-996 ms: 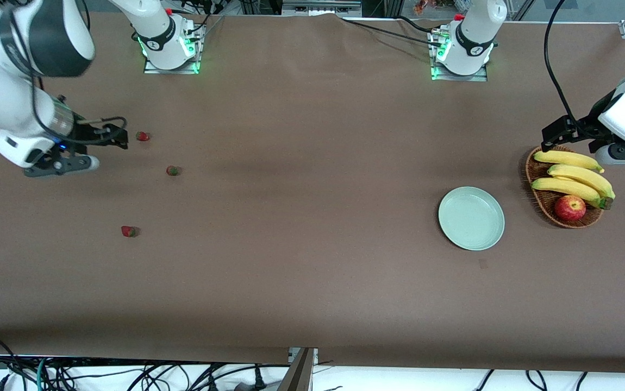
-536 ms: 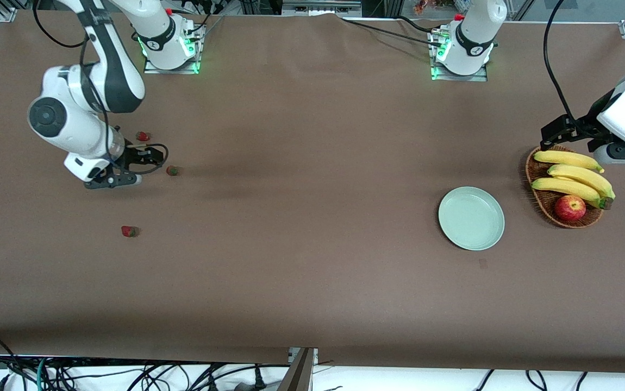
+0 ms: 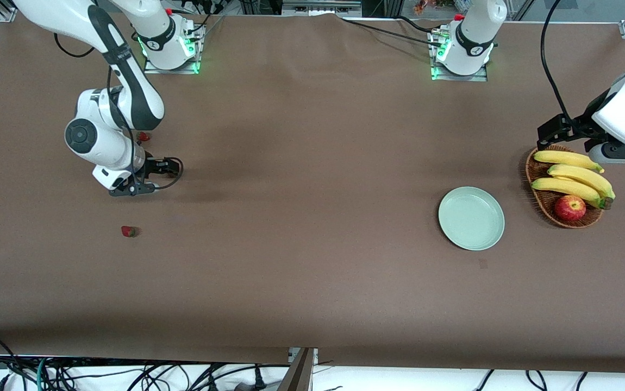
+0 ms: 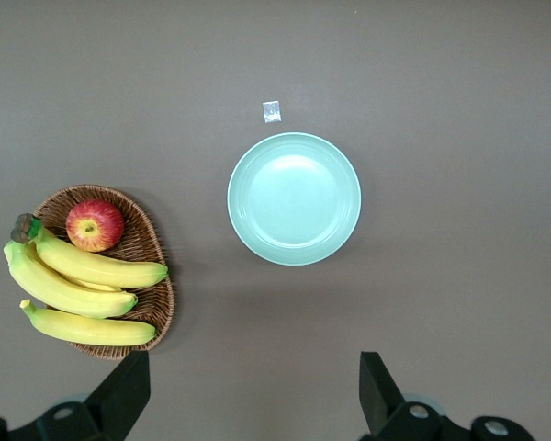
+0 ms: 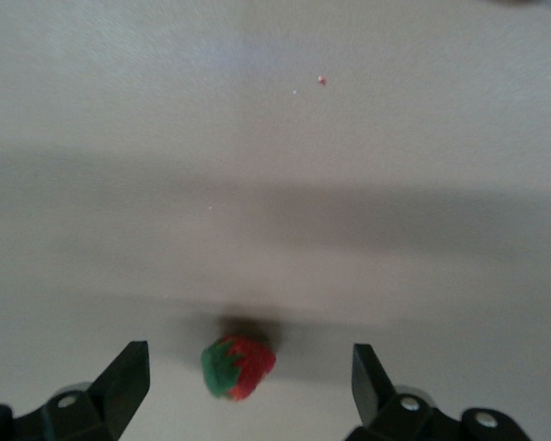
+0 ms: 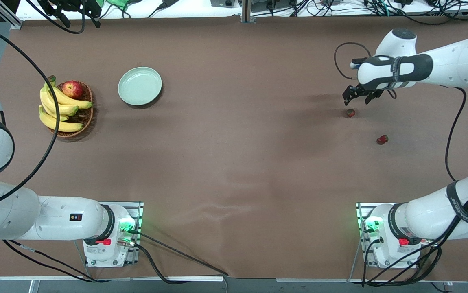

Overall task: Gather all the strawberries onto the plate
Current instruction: 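Close the right gripper on the strawberry and lift it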

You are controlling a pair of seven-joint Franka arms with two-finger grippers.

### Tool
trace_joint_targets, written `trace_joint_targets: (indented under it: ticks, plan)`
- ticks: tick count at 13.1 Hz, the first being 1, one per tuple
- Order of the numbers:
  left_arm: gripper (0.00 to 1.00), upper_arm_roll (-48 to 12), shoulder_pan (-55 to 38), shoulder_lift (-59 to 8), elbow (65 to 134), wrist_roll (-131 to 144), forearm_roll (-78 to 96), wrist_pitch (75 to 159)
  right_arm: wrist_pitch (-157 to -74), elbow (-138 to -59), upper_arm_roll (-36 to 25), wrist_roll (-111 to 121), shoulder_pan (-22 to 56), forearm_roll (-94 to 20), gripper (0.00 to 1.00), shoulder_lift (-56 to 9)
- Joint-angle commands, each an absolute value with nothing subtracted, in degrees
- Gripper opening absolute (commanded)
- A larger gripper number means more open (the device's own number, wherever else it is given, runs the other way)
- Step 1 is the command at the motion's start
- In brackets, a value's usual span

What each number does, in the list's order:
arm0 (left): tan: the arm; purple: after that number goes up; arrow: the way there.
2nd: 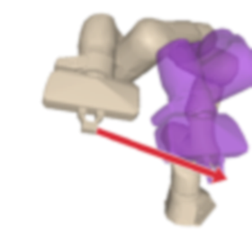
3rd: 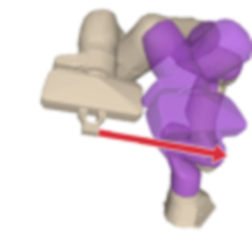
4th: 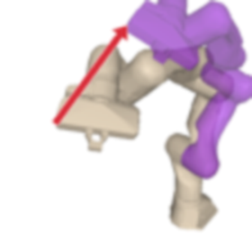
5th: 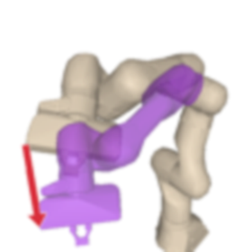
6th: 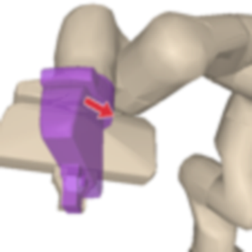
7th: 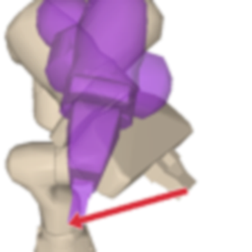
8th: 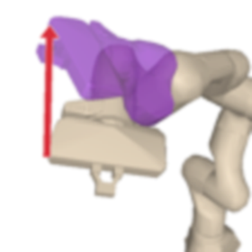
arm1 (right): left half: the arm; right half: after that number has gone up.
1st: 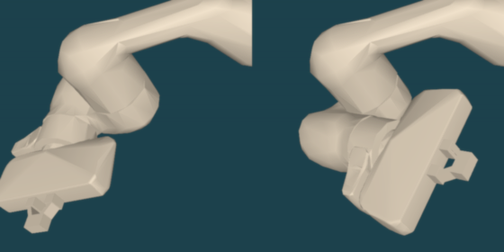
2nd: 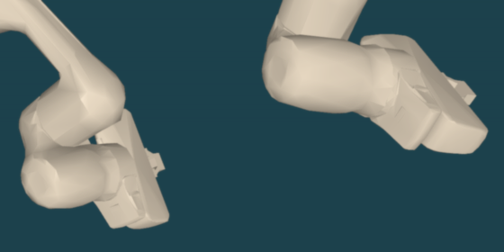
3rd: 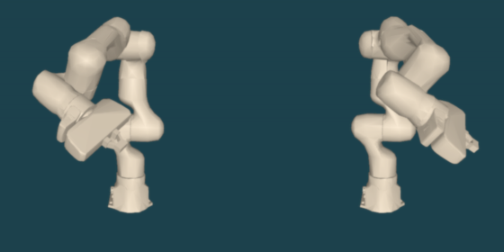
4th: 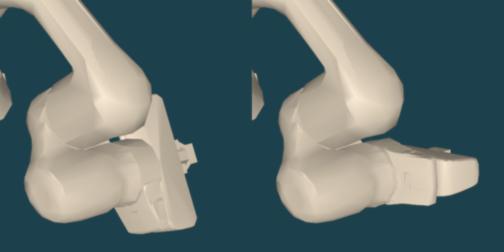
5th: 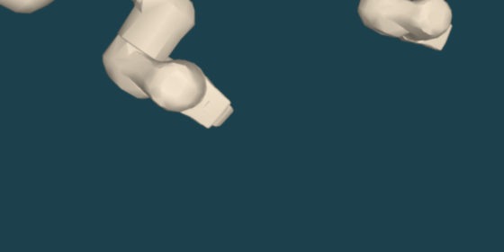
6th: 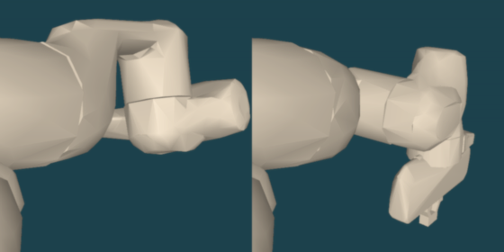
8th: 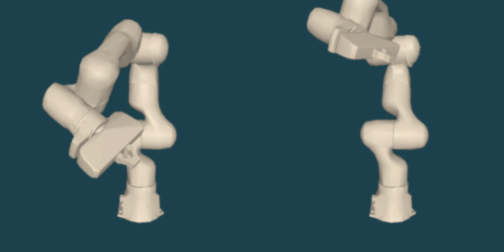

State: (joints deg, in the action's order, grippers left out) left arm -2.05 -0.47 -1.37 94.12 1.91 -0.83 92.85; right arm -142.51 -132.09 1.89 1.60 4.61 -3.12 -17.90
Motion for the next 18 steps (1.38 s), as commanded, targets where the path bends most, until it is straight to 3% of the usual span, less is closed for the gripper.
trace_joint_targets:
  ticks: [1, 4, 6, 12, 15, 18]
  plan:
    - [1.00, -2.11, -0.53, -0.97, 93.69, 1.93, 0.35, 91.76, -144.58, -133.32, 2.63, 1.14, 4.39, -4.04, 0.94, -19.07]
    - [1.00, -2.11, -0.35, -1.05, 93.60, 1.93, 0.35, 91.15, -144.58, -134.47, 2.72, 1.05, 4.39, -5.26, 0.89, -19.07]
    - [1.00, -2.11, -0.44, -0.97, 93.60, 2.02, 0.35, 91.05, -144.41, -135.08, 3.51, 1.05, 4.39, -6.06, 0.78, -19.07]
    - [1.00, -2.11, -0.35, -1.05, 93.60, 1.85, 0.35, 90.97, -143.62, -135.26, 3.60, 0.53, 4.39, -6.15, 0.16, -18.46]
    - [1.00, -2.20, -0.35, -0.88, 93.52, 2.11, 0.35, 89.83, -137.75, -131.77, 6.31, -4.89, 4.39, -6.15, 0.12, -16.70]
    - [1.00, -2.20, -0.35, -0.97, 93.43, 2.11, 0.35, 89.74, -131.85, -122.91, 11.41, -13.07, 4.39, -6.67, 0.12, -17.13]
